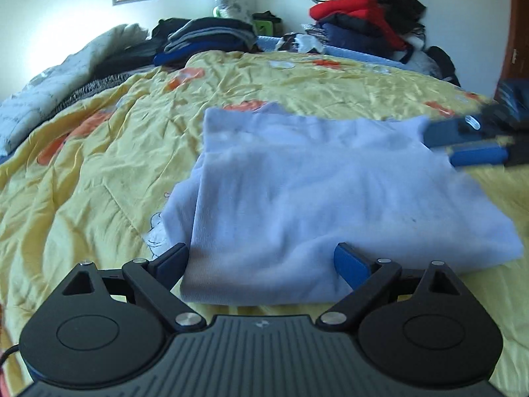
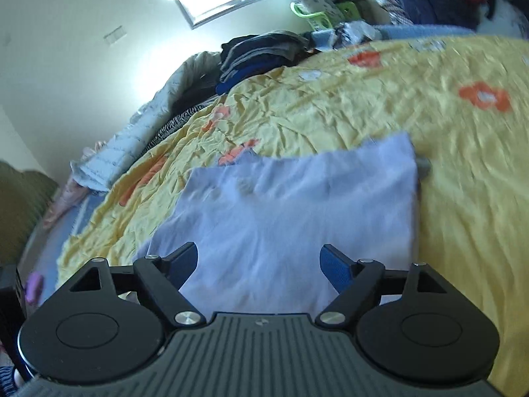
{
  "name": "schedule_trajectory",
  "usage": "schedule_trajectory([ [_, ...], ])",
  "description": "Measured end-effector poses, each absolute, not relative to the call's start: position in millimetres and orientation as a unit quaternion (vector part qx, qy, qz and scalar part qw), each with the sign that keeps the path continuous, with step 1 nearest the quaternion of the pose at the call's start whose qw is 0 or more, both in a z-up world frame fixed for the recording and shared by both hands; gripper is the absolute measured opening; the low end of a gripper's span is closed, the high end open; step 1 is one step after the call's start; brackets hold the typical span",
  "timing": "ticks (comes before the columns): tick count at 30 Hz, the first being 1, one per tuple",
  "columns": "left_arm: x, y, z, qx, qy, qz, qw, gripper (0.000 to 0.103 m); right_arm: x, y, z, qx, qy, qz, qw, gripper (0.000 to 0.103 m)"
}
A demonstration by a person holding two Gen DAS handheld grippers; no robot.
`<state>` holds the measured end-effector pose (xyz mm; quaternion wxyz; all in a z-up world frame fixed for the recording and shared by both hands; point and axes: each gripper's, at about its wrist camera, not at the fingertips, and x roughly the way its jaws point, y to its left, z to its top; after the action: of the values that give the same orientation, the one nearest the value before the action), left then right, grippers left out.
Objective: Fold small clothes
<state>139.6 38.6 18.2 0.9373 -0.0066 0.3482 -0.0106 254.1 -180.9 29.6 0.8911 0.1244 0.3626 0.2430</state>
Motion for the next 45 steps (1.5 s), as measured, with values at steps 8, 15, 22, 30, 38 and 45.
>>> schedule_trajectory([
  [8,141,39,12,-0.021,0.339,-0.004,0.941,0.097,335,-116,16,0.036,0.403,0.221,0.887,0.084],
  [15,142,42,10,-0.024,0.336,-0.015,0.941,0.097,346,-86,-15,-0.080,0.412,0.202,0.885,0.095],
  [22,136,43,7,-0.026,0.320,-0.019,0.947,0.098,351,-88,16,-0.006,0.384,0.206,0.900,0.077],
  [30,136,44,6,-0.033,0.319,-0.020,0.947,0.099,372,-10,-1,-0.067,0.429,0.253,0.864,0.082],
  [38,136,45,5,-0.037,0.317,-0.022,0.948,0.100,400,11,-15,-0.085,0.436,0.232,0.865,0.100],
  [45,101,91,15,-0.193,0.284,-0.006,0.939,0.100,343,-85,40,0.098,0.347,0.289,0.887,0.092],
])
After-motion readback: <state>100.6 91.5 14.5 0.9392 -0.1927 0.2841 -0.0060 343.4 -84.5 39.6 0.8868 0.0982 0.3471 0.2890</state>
